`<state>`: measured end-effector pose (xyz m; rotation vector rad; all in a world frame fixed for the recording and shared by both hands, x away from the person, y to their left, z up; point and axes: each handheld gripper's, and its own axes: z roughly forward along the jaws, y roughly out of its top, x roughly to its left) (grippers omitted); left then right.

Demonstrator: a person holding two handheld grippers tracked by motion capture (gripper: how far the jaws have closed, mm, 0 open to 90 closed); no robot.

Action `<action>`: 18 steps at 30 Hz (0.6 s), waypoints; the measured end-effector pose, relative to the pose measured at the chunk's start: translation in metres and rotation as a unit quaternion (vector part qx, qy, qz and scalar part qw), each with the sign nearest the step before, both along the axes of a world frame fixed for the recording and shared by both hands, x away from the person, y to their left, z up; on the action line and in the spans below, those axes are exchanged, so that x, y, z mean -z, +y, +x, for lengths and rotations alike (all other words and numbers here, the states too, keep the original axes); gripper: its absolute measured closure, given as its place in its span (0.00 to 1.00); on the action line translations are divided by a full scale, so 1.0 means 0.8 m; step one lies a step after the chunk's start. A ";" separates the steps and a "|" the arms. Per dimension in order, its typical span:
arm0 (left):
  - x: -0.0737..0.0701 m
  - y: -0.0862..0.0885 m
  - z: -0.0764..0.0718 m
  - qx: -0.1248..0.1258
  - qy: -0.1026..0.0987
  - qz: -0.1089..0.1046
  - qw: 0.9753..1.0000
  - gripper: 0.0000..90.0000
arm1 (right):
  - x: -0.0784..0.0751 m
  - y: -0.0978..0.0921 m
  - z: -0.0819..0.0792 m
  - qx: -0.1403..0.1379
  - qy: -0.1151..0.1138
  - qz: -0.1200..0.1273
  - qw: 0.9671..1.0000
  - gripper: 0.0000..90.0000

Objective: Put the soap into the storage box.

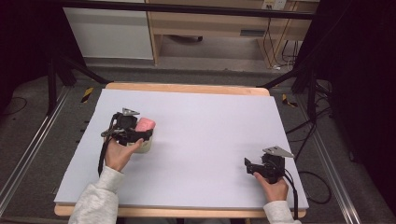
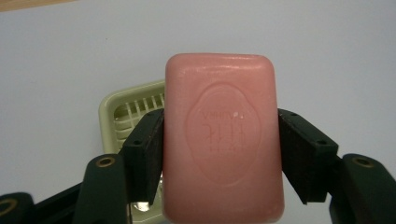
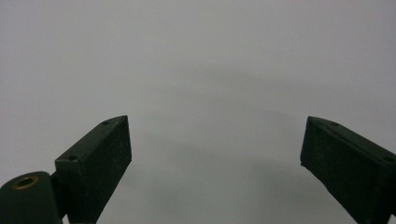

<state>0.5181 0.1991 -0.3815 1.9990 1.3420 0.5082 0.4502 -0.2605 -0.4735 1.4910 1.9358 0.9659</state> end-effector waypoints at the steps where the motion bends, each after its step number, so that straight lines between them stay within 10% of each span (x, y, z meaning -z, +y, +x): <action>1: 0.000 0.002 0.001 -0.001 0.000 0.001 1.000 0.41 | 0.000 0.000 0.000 0.000 0.000 0.000 1.000 0.10; 18: 0.014 0.009 0.019 -0.015 0.013 0.013 1.000 0.41 | 0.000 0.001 0.000 -0.001 0.001 0.001 1.000 0.10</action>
